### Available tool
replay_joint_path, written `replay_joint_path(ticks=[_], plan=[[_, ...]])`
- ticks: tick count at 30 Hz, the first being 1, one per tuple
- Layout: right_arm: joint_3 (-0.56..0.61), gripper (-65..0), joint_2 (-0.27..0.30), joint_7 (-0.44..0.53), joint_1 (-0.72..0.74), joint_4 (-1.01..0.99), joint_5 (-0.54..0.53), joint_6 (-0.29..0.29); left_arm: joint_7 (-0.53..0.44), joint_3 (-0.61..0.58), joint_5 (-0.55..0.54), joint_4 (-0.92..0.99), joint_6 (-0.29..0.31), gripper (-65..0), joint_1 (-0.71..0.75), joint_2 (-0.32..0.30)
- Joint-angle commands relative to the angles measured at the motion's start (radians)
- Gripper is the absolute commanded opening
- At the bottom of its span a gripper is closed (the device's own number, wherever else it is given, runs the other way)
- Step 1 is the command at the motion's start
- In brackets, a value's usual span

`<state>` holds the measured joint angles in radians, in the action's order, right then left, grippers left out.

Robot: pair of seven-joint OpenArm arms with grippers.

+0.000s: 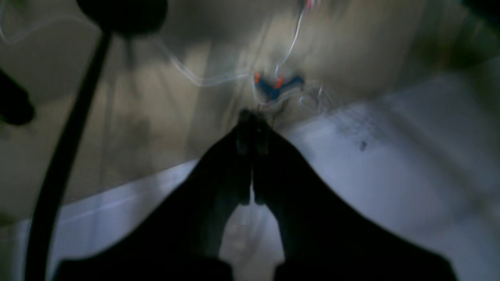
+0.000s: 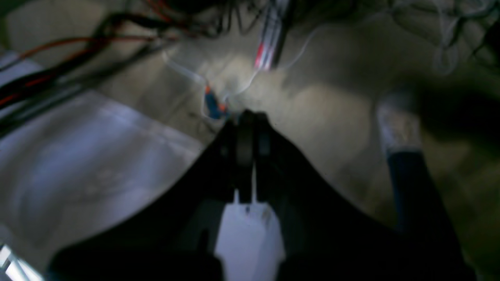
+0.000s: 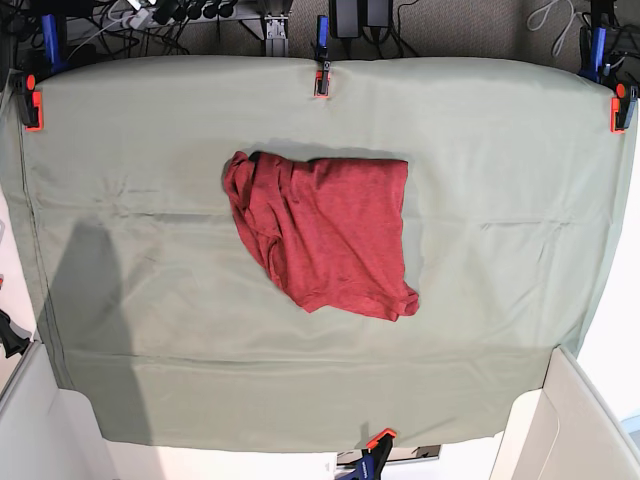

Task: Fold the T-shirt properly

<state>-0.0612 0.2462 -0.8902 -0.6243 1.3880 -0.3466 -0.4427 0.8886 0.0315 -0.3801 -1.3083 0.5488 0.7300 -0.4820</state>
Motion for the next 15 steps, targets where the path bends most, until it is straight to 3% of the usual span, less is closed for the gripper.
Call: replay_joint_path(ticks=[1,7,11,15], plan=[[-0.002,-65.0,0.005,-0.011,0.024,-0.035,-0.002,0.002,0.001,-0.038,0.013,0.028,-0.022,-65.0,-0.021,-0.01],[-0.002,-65.0,0.002,-0.05,0.198,-0.283,-0.001,0.04,-0.01,-0.301,0.174,0.344,-0.15,-65.0,-0.271,0.058],[-0.002,-65.0,0.0,-0.075,0.275,-0.396,0.051,0.067,-0.032,-0.448,0.179,0.581,-0.153,-65.0,-0.454,0.114],[-0.002,-65.0,0.0,-0.08,0.336,-0.463,0.108,0.1,-0.068,-0.551,0.132,0.695,-0.153,-65.0,-0.574,0.167]])
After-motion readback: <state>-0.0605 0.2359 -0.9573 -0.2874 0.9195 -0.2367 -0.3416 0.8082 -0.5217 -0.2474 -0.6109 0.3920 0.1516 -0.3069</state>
